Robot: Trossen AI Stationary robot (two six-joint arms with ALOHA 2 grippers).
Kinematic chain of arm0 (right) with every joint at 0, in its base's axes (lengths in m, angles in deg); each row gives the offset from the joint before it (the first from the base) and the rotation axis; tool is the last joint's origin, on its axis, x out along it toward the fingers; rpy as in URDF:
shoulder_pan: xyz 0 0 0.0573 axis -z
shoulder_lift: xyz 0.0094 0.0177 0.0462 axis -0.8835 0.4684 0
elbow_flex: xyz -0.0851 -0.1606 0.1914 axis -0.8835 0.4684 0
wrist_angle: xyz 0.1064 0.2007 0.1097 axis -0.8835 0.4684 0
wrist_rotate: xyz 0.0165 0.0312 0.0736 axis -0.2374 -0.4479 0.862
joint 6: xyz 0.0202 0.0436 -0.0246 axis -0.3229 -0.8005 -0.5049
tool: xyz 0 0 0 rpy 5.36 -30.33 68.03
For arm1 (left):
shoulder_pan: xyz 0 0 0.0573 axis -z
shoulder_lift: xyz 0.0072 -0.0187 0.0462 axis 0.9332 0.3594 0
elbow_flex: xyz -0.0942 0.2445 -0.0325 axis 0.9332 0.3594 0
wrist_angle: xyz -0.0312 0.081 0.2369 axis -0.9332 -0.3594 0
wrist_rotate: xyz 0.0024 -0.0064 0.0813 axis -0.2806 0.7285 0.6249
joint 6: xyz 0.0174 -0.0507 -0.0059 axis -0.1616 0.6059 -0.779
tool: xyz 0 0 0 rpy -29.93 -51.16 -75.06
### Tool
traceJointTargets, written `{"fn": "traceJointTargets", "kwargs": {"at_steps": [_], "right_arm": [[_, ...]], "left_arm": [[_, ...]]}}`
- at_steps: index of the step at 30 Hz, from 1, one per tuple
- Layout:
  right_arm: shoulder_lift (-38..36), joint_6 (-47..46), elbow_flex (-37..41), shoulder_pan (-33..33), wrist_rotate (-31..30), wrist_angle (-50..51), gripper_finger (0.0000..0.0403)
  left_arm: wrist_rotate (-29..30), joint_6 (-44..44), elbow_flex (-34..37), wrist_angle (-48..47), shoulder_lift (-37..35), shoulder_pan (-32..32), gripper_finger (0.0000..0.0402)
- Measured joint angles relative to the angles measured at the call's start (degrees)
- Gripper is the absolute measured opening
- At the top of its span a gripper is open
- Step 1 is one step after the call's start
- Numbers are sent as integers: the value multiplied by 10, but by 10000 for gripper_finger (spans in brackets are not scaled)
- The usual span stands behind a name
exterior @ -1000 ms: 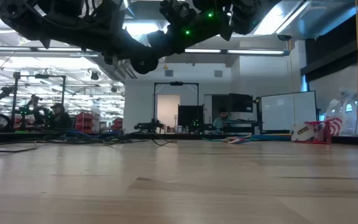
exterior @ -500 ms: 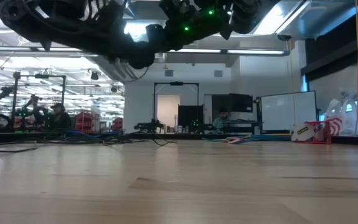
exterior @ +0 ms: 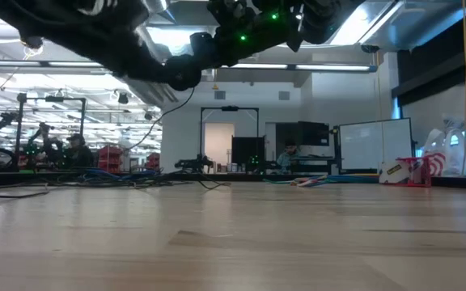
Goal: Coiling cords
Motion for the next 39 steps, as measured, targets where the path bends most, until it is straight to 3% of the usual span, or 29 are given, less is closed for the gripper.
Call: {"fn": "traceJointTargets", "kwargs": {"at_steps": [10, 15, 21, 31, 39], "right_arm": [[0, 6, 0, 0, 0, 0, 7], [0, 9, 0, 0, 1, 1, 7], [0, 13, 0, 0, 1, 1, 7], [0, 13, 0, 0, 1, 5, 7], [0, 13, 0, 0, 5, -9, 7]], "left_arm": [[4, 5, 0, -20, 11, -52, 137], [4, -4, 0, -19, 38, -77, 154], [4, -28, 0, 21, 78, -96, 139], [3, -32, 0, 22, 80, -96, 106], [2, -33, 0, 25, 80, -97, 8]]}}
